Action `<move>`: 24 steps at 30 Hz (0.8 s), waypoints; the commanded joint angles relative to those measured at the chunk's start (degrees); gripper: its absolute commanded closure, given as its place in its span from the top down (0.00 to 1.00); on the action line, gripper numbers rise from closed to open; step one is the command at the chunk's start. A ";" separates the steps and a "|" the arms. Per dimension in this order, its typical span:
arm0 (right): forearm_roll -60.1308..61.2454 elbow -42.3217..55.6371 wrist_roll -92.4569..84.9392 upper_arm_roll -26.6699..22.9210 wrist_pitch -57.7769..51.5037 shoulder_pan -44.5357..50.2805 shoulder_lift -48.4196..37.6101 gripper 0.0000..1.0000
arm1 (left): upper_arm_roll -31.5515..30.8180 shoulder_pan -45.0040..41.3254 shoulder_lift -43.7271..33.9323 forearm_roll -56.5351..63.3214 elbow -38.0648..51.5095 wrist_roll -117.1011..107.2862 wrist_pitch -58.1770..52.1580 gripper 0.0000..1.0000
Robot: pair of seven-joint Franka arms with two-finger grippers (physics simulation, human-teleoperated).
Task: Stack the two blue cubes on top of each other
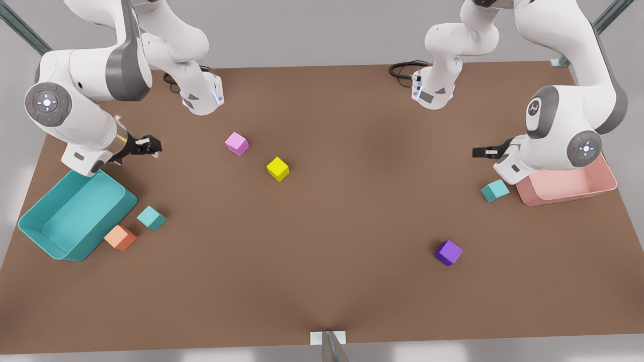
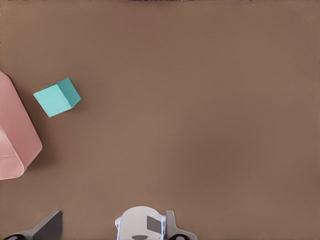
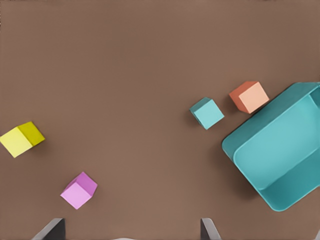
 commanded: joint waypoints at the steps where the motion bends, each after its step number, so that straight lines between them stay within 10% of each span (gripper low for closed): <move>1: 0.02 0.02 -2.67 -0.01 2.90 0.60 0.02 1.00 | -0.01 -0.01 -0.07 0.01 0.05 -0.13 1.72 1.00; 14: 1.16 5.64 27.22 -3.44 3.86 -3.89 22.51 1.00 | -0.01 -0.10 0.11 -0.08 0.40 -0.22 1.72 1.00; 24: 12.67 -19.67 28.97 -5.90 50.09 -11.80 20.32 1.00 | -0.01 -0.10 0.11 -0.08 0.40 -0.13 1.63 1.00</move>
